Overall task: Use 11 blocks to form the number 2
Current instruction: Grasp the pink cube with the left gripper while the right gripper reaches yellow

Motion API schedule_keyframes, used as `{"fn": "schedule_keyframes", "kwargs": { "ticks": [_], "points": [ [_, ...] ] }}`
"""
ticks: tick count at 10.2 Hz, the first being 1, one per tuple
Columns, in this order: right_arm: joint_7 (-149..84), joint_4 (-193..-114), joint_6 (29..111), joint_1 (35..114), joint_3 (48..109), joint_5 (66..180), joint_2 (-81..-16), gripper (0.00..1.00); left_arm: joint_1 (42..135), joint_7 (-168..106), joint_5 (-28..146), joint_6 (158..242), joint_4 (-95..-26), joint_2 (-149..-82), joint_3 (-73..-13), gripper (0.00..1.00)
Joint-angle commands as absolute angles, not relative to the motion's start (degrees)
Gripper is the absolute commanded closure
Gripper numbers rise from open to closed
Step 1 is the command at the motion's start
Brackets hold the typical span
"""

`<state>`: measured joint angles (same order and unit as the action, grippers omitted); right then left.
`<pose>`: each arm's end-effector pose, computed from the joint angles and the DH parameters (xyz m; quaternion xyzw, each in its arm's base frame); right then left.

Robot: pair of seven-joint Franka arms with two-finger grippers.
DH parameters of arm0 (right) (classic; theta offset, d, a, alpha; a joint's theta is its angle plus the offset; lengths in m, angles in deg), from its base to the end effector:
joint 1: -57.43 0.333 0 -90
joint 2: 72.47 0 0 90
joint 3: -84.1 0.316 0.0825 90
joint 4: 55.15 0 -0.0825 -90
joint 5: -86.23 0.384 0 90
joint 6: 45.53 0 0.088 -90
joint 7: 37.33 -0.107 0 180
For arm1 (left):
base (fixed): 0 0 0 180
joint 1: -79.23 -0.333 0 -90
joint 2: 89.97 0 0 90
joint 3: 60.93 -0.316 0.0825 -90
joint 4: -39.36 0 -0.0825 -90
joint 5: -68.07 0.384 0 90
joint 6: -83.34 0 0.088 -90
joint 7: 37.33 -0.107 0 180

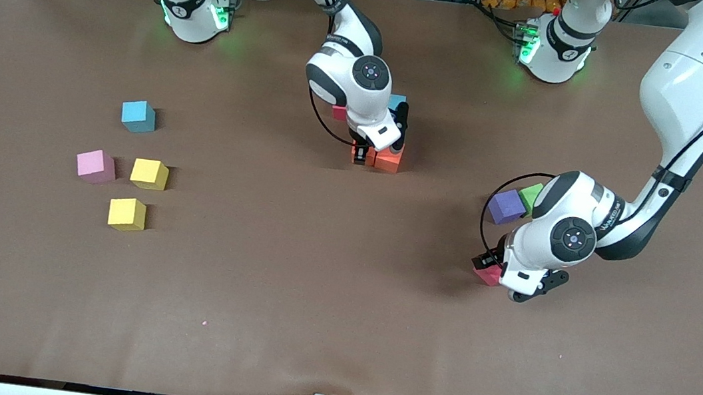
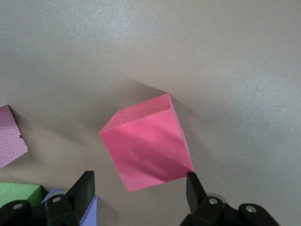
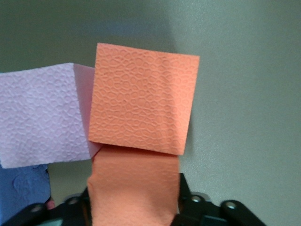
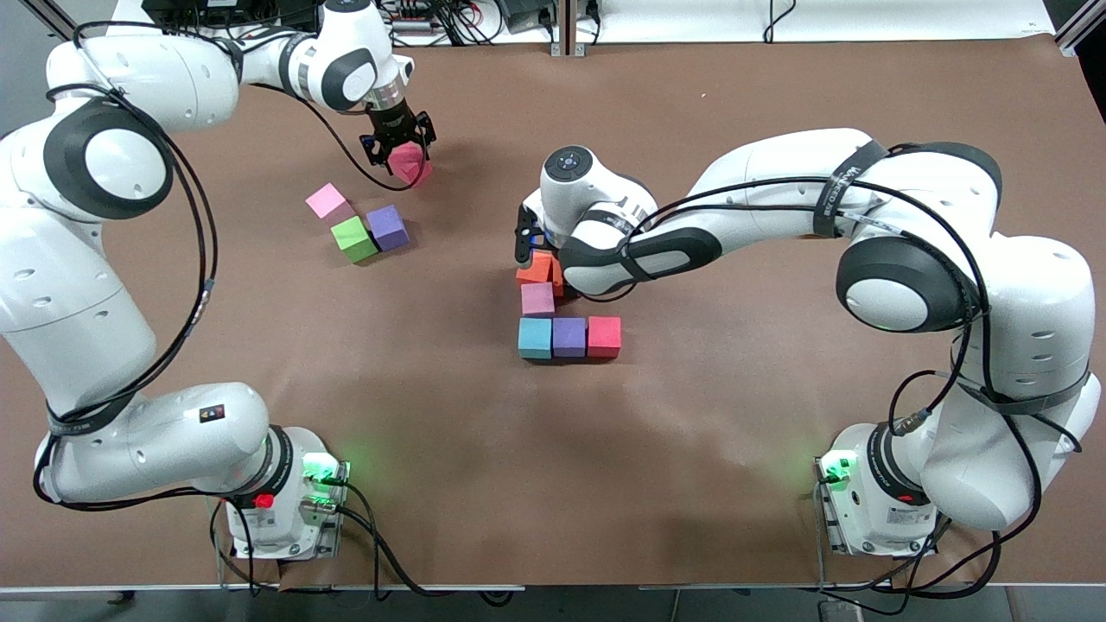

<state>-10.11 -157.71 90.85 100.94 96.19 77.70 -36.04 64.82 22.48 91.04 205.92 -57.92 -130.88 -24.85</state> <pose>0.3781 0.5325 0.1996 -0.7259 -0.6876 0.0163 0.0084 0.6325 -0.1881 0.2310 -0.9640 -0.2568 0.0682 0.0052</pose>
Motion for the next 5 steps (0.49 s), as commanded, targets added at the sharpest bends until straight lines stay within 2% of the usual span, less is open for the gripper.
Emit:
{"fn": "schedule_keyframes", "kwargs": {
  "ticks": [1, 5],
  "points": [
    [-11.6, -156.6, 90.1, 101.3, 96.0, 76.6, -35.5, 0.00, 65.6, 24.1, 90.2, 204.9, -56.8, -131.5, -25.5, 0.14],
    [-11.2, -156.7, 85.4, 100.9, 96.2, 76.6, -38.8, 0.00, 65.7, 27.4, 90.0, 205.0, -56.7, -131.5, -25.5, 0.14]
  ]
}}
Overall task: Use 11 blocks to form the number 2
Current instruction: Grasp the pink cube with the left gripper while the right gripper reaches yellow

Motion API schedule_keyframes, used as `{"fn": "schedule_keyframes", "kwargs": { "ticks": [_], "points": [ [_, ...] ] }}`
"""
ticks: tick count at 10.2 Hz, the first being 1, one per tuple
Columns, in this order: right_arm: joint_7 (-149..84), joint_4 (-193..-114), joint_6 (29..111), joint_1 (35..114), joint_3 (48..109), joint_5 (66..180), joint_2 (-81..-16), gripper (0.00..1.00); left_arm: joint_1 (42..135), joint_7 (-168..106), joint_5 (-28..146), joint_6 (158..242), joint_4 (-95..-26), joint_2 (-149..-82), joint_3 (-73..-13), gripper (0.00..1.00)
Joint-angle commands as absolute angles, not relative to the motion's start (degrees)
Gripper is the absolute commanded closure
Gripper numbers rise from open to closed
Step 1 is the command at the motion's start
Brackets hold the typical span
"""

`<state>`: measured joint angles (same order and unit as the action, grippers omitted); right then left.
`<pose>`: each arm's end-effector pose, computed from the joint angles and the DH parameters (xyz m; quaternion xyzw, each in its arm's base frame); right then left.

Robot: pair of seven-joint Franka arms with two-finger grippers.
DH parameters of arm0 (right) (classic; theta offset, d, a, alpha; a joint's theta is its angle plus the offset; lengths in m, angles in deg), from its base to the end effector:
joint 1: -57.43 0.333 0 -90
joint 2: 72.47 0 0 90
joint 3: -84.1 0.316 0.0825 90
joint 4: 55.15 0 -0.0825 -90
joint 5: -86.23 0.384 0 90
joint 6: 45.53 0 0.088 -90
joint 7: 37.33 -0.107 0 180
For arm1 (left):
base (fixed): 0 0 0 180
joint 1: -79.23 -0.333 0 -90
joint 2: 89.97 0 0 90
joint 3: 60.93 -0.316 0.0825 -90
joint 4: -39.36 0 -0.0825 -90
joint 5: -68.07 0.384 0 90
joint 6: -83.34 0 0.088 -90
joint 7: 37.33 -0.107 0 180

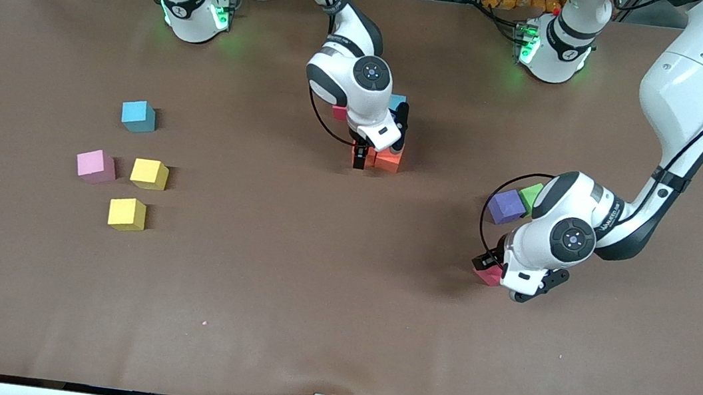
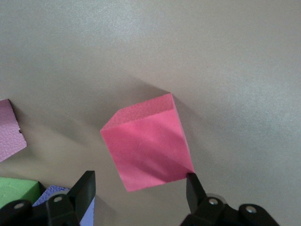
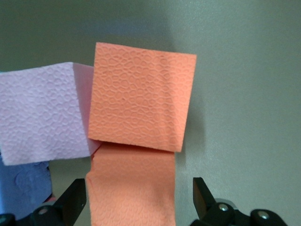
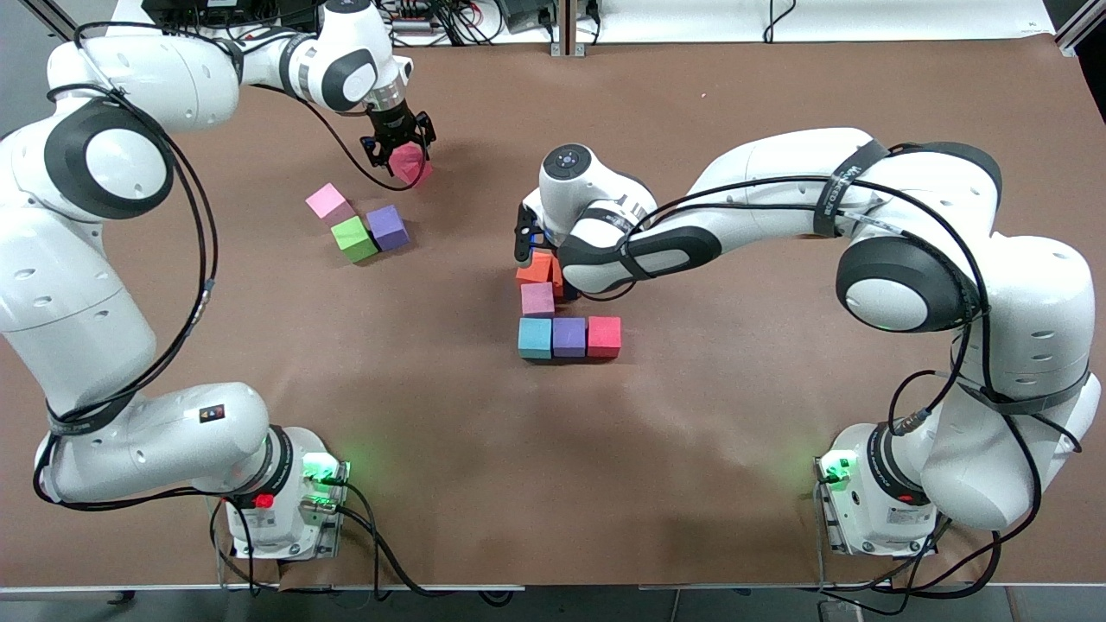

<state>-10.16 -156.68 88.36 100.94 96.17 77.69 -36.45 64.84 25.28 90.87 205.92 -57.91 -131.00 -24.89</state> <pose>0.3808 0.5332 0.2077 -0.7266 -0.6866 0.0247 0.0037 0.6323 -0.1881 0.2297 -0.9571 -0.2812 0.0699 0.0062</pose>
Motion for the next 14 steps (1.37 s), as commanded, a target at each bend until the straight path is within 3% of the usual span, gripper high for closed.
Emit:
{"fn": "schedule_keyframes", "kwargs": {
  "ticks": [1, 4, 7, 11, 14],
  "points": [
    [-11.2, -156.6, 84.2, 100.3, 96.2, 76.6, -39.9, 0.00, 65.8, 28.1, 90.0, 205.0, -56.4, -131.6, -25.5, 0.14],
    [-11.8, -156.5, 78.9, 96.1, 96.1, 77.2, -43.7, 0.00, 65.7, 28.9, 89.3, 205.1, -56.3, -131.5, -25.4, 0.14],
    [-11.6, -157.0, 73.9, 85.2, 95.8, 76.6, -45.7, 0.00, 66.7, 29.1, 85.8, 205.1, -53.5, -130.9, -25.2, 0.13],
    [-12.9, -156.8, 74.9, 67.1, 94.6, 76.3, -45.1, 0.00, 67.9, 29.3, 85.6, 205.5, -53.5, -132.5, -25.4, 0.13],
    [-22.9, -156.7, 77.2, 62.2, 91.0, 76.2, -44.7, 0.00, 68.1, 29.4, 86.0, 206.7, -53.5, -133.4, -25.5, 0.13]
  ]
}}
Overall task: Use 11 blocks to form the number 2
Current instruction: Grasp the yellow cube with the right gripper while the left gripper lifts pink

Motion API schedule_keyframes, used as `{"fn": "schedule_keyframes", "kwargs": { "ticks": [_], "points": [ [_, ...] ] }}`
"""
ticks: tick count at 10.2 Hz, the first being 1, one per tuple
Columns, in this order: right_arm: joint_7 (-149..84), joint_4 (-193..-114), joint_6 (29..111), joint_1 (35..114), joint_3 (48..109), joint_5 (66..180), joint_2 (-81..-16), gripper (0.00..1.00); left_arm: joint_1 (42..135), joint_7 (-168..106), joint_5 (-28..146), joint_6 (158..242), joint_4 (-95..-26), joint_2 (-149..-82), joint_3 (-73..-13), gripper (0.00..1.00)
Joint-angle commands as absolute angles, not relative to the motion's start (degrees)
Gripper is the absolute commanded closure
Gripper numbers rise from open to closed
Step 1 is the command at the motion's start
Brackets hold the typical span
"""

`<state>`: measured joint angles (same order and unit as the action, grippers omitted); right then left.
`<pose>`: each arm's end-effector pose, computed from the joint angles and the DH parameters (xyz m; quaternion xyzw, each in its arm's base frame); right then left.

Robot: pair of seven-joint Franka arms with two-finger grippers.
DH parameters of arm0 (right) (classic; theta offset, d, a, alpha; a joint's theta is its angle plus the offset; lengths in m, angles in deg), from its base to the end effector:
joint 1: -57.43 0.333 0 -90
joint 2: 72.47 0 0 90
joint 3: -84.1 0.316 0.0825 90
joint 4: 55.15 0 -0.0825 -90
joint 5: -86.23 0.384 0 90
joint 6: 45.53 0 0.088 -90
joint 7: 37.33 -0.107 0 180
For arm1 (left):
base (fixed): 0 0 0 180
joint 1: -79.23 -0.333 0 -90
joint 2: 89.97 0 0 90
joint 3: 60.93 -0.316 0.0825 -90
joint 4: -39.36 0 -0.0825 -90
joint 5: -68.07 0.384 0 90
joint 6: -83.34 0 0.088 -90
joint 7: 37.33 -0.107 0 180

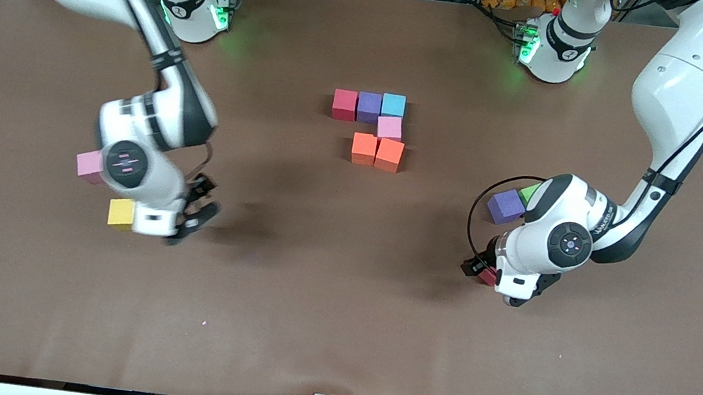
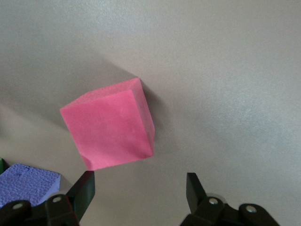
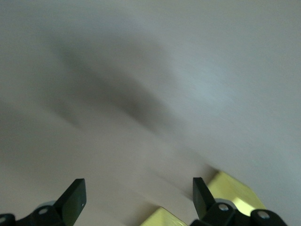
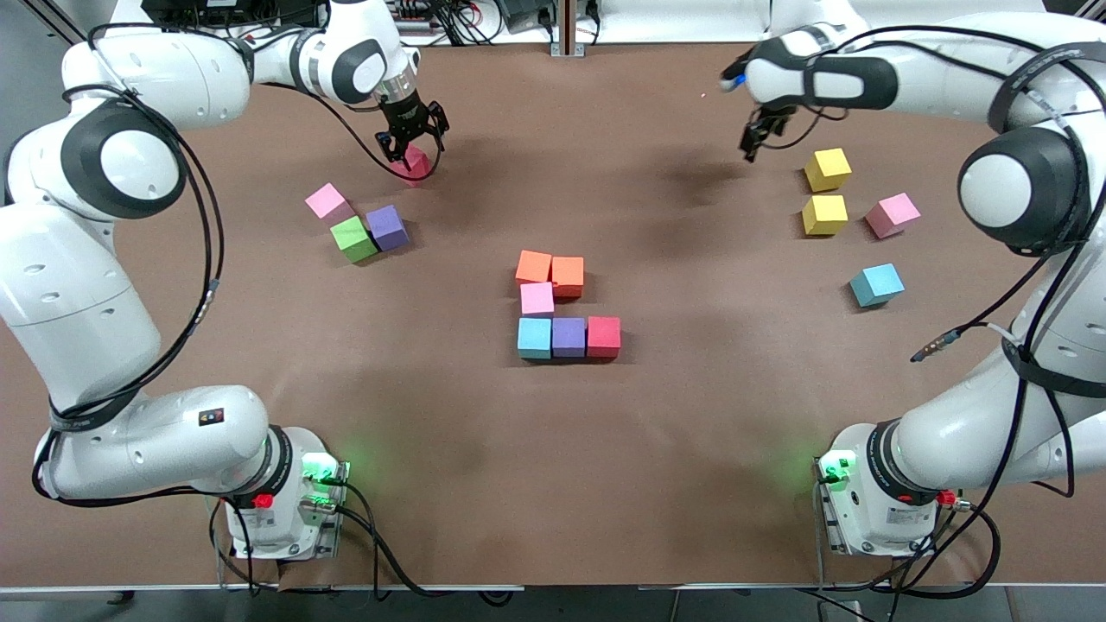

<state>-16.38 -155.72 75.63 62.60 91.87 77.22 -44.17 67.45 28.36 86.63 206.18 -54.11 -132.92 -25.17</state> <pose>0.6332 0.1309 0.2801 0.9420 0.3278 -0.0660 0.0274 0.6422 -0.2132 0.2354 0.9441 0.3182 -0.0824 0.0261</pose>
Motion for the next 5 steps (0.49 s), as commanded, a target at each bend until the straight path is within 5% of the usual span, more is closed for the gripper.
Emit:
{"fn": "schedule_keyframes", "kwargs": {
  "ticks": [1, 5],
  "points": [
    [-26.5, -156.8, 79.1, 61.8, 88.7, 76.3, -44.1, 0.00, 68.1, 29.2, 86.1, 206.7, -53.5, -133.4, -25.5, 0.13],
    [-29.1, -157.3, 85.5, 55.7, 86.7, 76.4, -42.3, 0.00, 67.9, 28.4, 86.9, 206.6, -53.5, -133.1, -27.0, 0.11]
  ]
}}
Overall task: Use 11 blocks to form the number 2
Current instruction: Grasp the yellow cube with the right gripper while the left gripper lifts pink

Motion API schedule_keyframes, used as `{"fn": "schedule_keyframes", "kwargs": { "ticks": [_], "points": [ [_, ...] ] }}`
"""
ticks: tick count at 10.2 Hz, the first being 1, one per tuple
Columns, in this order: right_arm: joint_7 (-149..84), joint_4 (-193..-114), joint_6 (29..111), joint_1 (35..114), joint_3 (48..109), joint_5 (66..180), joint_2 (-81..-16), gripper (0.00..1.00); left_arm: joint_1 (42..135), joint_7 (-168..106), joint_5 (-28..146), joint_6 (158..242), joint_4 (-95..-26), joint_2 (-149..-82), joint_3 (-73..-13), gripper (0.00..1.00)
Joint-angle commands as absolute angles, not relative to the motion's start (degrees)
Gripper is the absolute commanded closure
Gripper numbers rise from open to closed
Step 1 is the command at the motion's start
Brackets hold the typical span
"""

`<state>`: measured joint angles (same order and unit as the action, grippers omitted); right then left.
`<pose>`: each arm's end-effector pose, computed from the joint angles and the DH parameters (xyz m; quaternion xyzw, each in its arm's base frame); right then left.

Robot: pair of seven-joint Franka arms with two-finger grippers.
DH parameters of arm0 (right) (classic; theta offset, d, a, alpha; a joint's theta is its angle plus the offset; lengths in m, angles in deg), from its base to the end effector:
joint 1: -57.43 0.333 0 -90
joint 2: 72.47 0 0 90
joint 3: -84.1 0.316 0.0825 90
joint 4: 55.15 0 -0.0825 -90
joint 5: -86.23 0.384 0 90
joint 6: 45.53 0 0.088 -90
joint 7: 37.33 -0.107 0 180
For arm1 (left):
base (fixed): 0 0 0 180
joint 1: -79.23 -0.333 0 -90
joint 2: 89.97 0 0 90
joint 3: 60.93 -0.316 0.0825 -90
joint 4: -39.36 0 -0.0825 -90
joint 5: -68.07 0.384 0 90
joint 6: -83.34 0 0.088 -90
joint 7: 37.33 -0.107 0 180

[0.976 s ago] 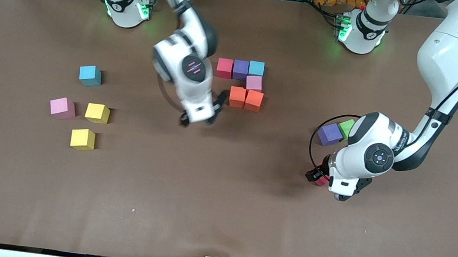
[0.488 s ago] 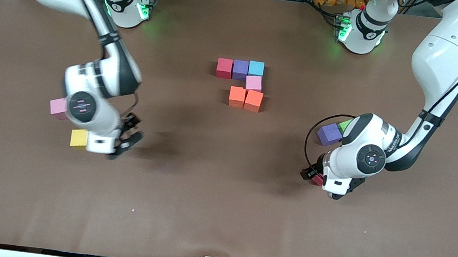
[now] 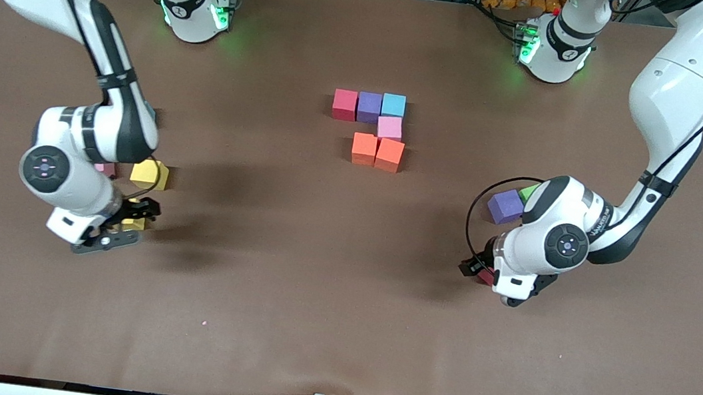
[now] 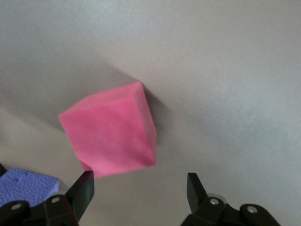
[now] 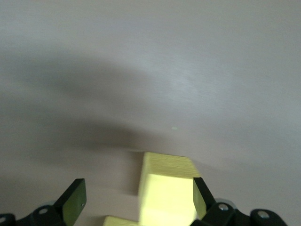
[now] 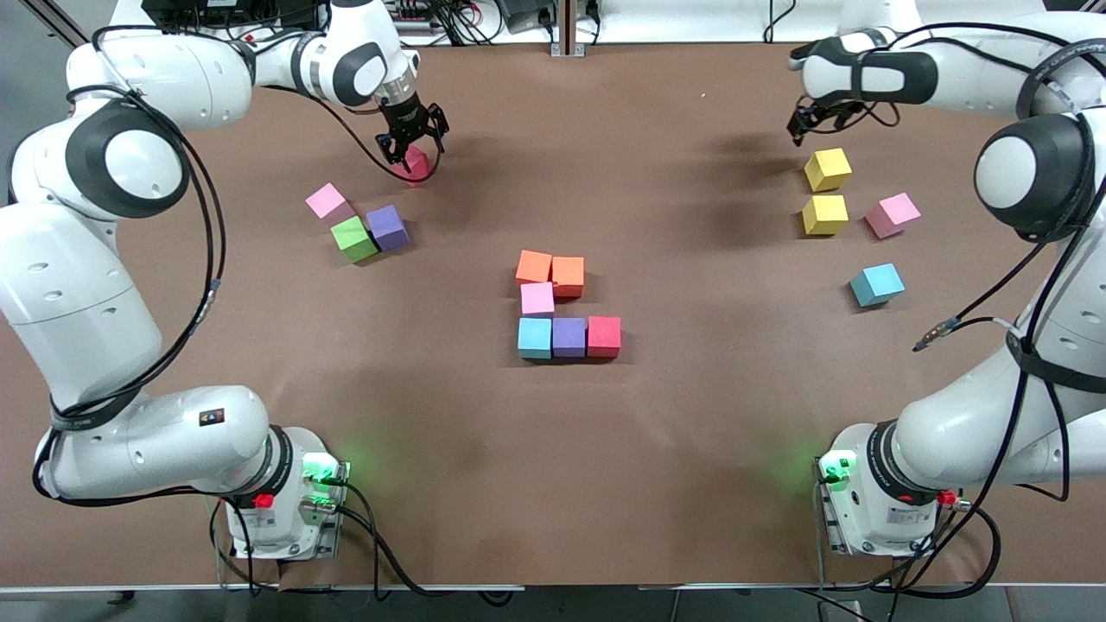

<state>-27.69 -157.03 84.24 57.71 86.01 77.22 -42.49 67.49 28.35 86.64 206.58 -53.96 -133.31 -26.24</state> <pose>0.6544 0.0192 0.2609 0.9869 0.1518 -0.0210 0.0498 0.6456 -0.2038 0.2286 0.9418 0.3255 -0.0814 0.0231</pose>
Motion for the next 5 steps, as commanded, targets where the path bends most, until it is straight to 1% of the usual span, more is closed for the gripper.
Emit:
{"fn": "schedule_keyframes", "kwargs": {
  "ticks": [1, 2, 3, 4, 5],
  "points": [
    [-29.1, -157.7, 85.5, 55.0, 86.8, 76.5, -42.1, 0.00, 67.9, 28.4, 86.9, 206.4, -53.5, -133.1, -27.1, 0.07],
    [-29.0, -159.4, 86.8, 55.0, 86.8, 76.5, -42.1, 0.00, 67.8, 28.4, 87.0, 206.4, -53.5, -133.2, -27.1, 0.03],
    [-28.1, -161.7, 89.9, 55.0, 86.7, 76.4, -41.9, 0.00, 67.7, 28.4, 86.9, 206.4, -53.5, -133.2, -27.1, 0.00],
    [-26.0, -162.8, 91.7, 54.9, 86.7, 76.1, -41.7, 0.00, 67.8, 28.4, 86.9, 206.4, -53.5, -133.3, -27.1, 0.00],
    [-25.9, -163.4, 91.8, 54.0, 86.8, 76.1, -41.8, 0.00, 67.7, 28.4, 86.9, 206.4, -53.6, -133.3, -27.2, 0.00]
  ]
}}
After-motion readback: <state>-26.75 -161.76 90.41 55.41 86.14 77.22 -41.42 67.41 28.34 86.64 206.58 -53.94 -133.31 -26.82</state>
